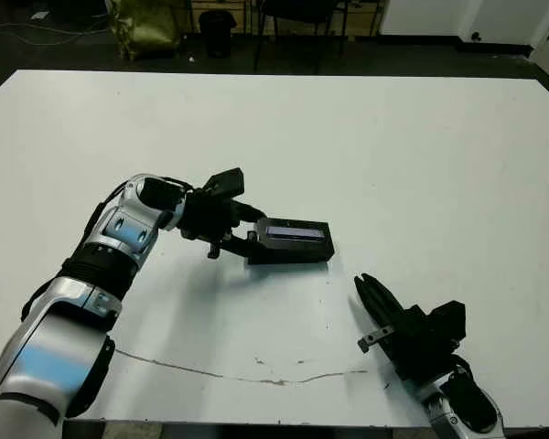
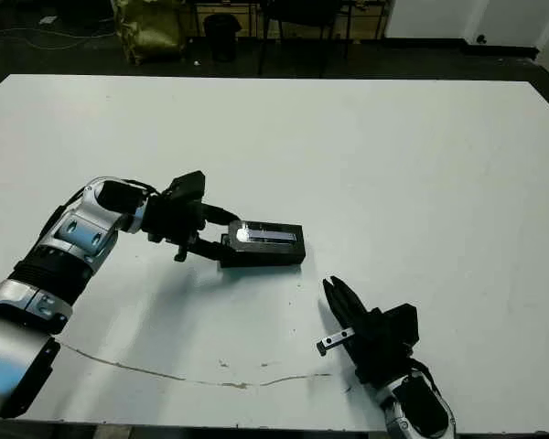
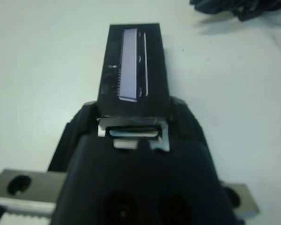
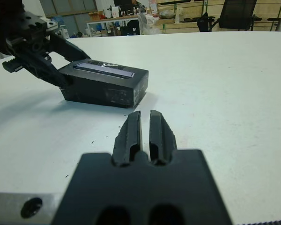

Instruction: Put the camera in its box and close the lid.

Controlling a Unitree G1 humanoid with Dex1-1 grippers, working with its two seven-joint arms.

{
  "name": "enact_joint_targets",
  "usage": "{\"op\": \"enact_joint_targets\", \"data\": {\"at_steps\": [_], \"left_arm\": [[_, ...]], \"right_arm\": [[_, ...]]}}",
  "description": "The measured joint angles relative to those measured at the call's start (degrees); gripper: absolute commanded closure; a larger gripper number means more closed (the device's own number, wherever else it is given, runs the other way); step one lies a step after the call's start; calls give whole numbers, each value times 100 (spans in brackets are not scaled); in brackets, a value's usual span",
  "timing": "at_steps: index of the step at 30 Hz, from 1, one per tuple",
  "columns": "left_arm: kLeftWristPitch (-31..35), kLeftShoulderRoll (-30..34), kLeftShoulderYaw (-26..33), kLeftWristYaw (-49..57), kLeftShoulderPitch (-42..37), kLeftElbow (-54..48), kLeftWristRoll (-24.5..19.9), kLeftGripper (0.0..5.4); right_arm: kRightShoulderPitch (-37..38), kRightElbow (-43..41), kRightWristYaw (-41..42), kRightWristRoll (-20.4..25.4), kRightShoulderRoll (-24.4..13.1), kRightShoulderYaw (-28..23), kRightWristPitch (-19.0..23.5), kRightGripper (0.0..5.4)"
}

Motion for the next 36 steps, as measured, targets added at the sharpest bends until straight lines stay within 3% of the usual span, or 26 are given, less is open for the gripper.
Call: {"op": "enact_joint_targets", "data": {"at_steps": [25, 36], "left_arm": [[-98, 94, -109, -249, -254, 580, 98, 332], [-435, 101, -119, -223, -187, 855, 106, 332]], "right_arm": [[-30, 88, 100, -6, -2, -17, -100, 540], [-46, 147, 135, -32, -3, -29, -177, 540]]}}
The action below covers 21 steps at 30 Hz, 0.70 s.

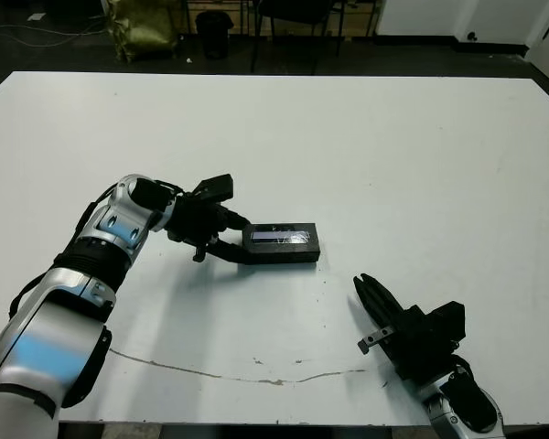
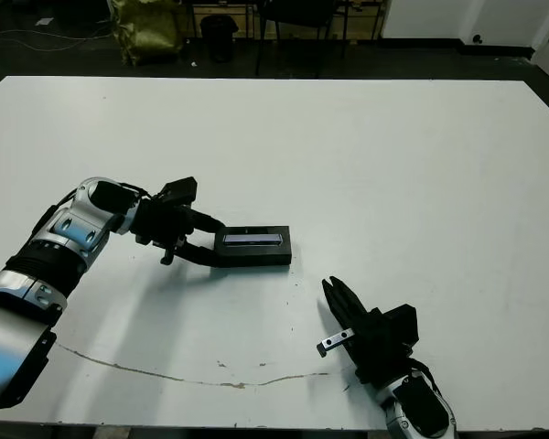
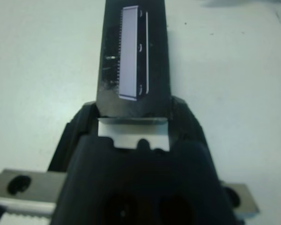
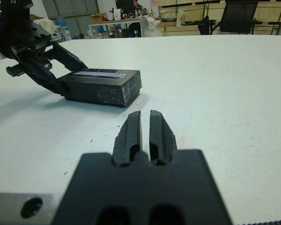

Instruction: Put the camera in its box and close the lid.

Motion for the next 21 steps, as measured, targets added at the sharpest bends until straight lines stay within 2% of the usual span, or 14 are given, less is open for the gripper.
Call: {"op": "enact_joint_targets", "data": {"at_steps": [4, 10, 14, 16, 21], "left_arm": [[-17, -35, -60, 35, 9, 172, 1, 332], [-285, -76, -73, 318, 151, 189, 2, 332], [-438, -129, -154, 632, 257, 178, 50, 324], [-522, -137, -244, 753, 281, 190, 134, 292], [-940, -111, -358, 1177, 382, 394, 254, 174]], "right_arm": [[-20, 58, 22, 5, -1, -9, -58, 540], [-76, 323, 203, 92, -2, -54, -359, 540], [-60, 354, 210, 103, -7, -58, -355, 540], [-48, 356, 205, 93, -7, -51, -347, 540], [-13, 331, 185, 90, -9, -40, -295, 540]]}}
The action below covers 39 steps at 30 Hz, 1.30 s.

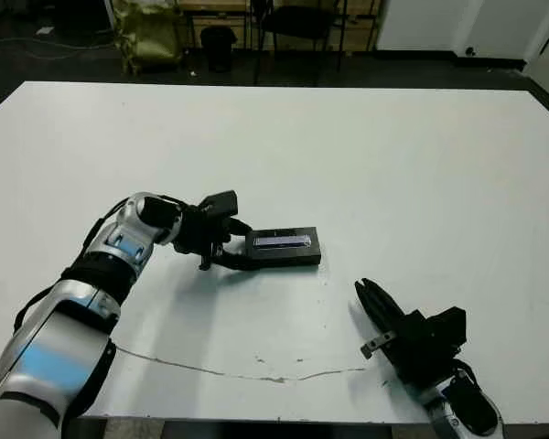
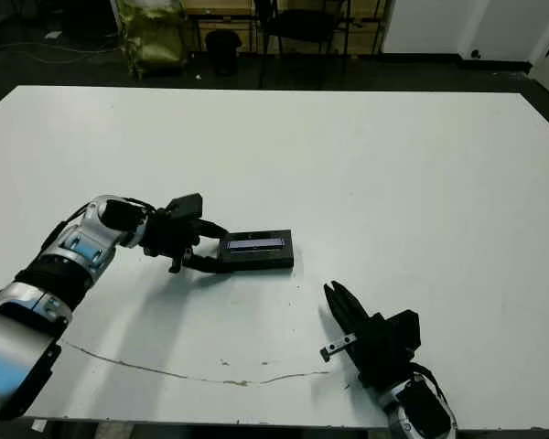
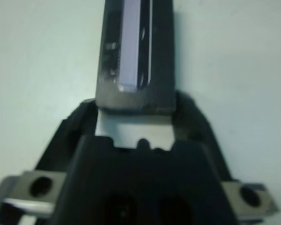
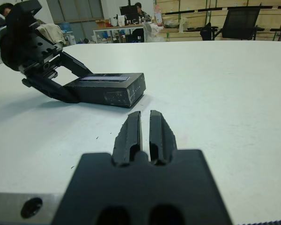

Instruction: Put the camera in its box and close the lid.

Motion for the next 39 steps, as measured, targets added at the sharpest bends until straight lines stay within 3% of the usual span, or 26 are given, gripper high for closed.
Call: {"op": "enact_joint_targets", "data": {"at_steps": [8, 15, 18, 24, 28, 31, 35, 39], "left_arm": [[-934, 271, 71, 464, 105, 307, -10, 1], [-638, 1376, 541, 560, 550, 145, -210, 1], [-408, 1616, 962, 554, 844, 408, -590, 1], [-285, 2283, 1336, 663, 1242, 358, -713, 1], [606, 2865, 1553, 1272, 2041, -1544, -407, 64], [1238, 2838, 1830, 1884, 2623, -2628, -370, 140], [1328, 1802, 2614, 2740, 3200, -3501, -1247, 241], [1243, 447, 2860, 3616, 3569, -4544, -1892, 340]], "right_arm": [[-17, 80, 37, 14, 24, 9, -53, 540], [-20, 65, 61, 69, 24, 7, -53, 540], [-5, 15, 37, 51, 20, 22, 2, 540], [-14, 20, 26, 42, 17, 28, 25, 540], [-46, 18, 24, 47, 15, 22, 14, 540], [-91, 63, 34, 23, 16, 21, -14, 540], [-104, 52, 45, 13, 11, 22, -77, 540], [-126, 44, 64, -5, 10, 34, -124, 540]]}}
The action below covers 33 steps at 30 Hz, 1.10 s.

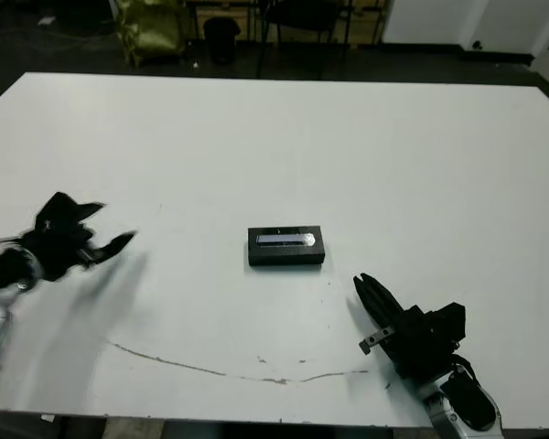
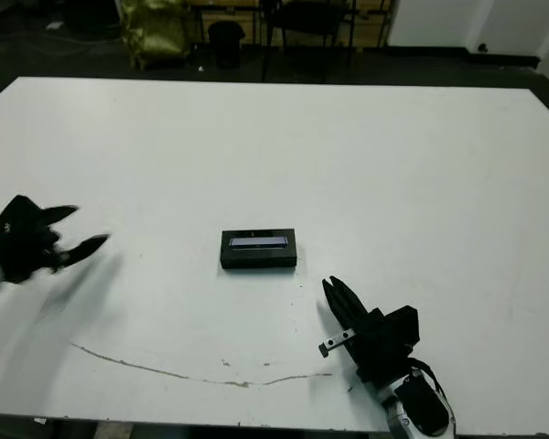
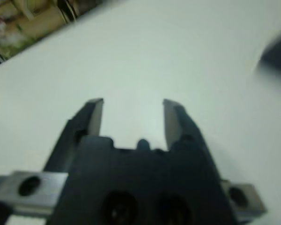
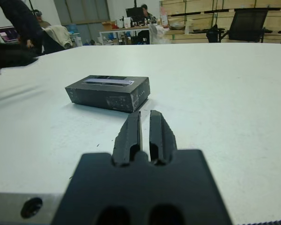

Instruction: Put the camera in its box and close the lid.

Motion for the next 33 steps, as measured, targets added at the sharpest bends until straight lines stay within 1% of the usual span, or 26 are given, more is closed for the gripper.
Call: {"op": "enact_joint_targets", "data": {"at_steps": [3, 6, 8, 10, 13, 16, 21, 23, 27, 33], "left_arm": [[-109, -850, -139, 456, 214, -580, -195, 412], [15, -1533, -579, 916, 462, -1204, -175, 486], [101, -1887, -892, 1181, 599, -1535, -68, 532], [192, -2112, -1138, 1378, 686, -1754, 31, 537], [400, -2316, -1416, 1623, 787, -1960, 179, 537], [770, -2523, -1628, 1901, 788, -2114, 267, 537], [1062, -2830, -1986, 2250, 611, -2034, 585, 537], [1170, -2980, -2073, 2360, 459, -1846, 687, 537], [1168, -3001, -2187, 2515, 166, -1178, 856, 537], [834, -3026, -2252, 2838, -91, -145, 1003, 537]], "right_arm": [[26, -56, -56, 0, 0, 5, 68, 540], [17, -35, -48, 14, 3, -2, 66, 540], [4, -15, -41, 17, 8, 2, 48, 540], [0, 1, -34, 23, 11, 3, 24, 540], [-73, 175, 47, 31, 17, -16, -131, 540], [-86, 127, 11, 6, 10, -18, -78, 540], [-83, 126, 26, 95, 44, -14, -63, 540], [-86, 133, 20, 87, 48, -9, -64, 540], [-91, 142, 19, 45, 51, -1, -94, 540], [-84, 157, -17, 19, 58, -5, -110, 540]]}}
